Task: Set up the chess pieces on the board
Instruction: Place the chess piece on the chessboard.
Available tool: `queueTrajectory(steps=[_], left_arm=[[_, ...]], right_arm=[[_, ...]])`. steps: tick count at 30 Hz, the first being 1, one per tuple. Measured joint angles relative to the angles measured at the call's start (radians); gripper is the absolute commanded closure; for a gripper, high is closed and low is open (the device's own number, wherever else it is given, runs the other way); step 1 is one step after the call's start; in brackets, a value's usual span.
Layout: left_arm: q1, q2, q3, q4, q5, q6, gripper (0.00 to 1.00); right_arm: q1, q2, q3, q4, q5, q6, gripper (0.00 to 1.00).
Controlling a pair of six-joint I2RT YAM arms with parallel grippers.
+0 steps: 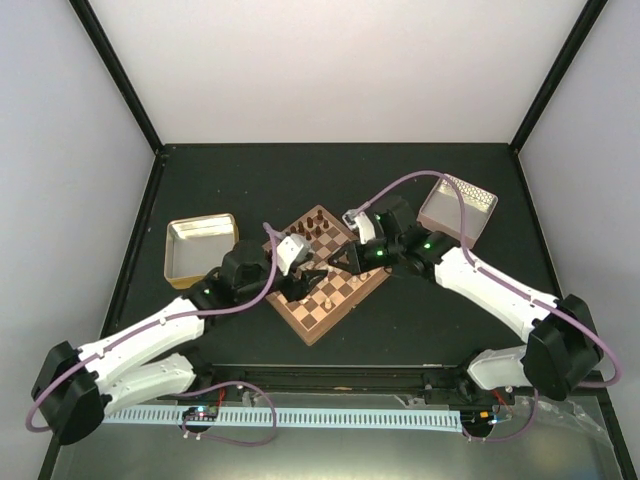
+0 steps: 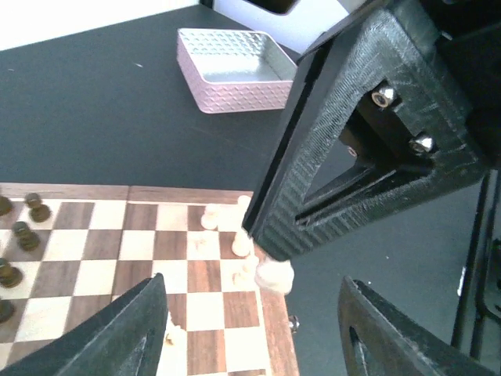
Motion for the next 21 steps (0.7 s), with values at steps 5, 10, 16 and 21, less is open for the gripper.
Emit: queueTrajectory(steps=[5,10,16,21], left_arm=[[0.0,-0.103,-0.026,-0.002,-0.11,-0.04,0.31],[0.0,-0.28,-0.039,-0.036,-0.234,-0.075,0.28],[0.0,-0.539,-0.039,-0.1,-0.359,-0.083,0.24],[0.0,-0.691,0.023,-0.241,-0.462,-0.077,0.21]], right_arm=[[0.002,-0.011,0.019,-0.046,0.219,-0.038,0.99],[0.031,0.019,0.084,-0.084,0.442,-0.066,0.99],[0.111,0.125,0.134,-0.104,0.63,-0.093,0.99],[0.166,0.241,0.176,-0.138,0.733,-0.092,0.99]])
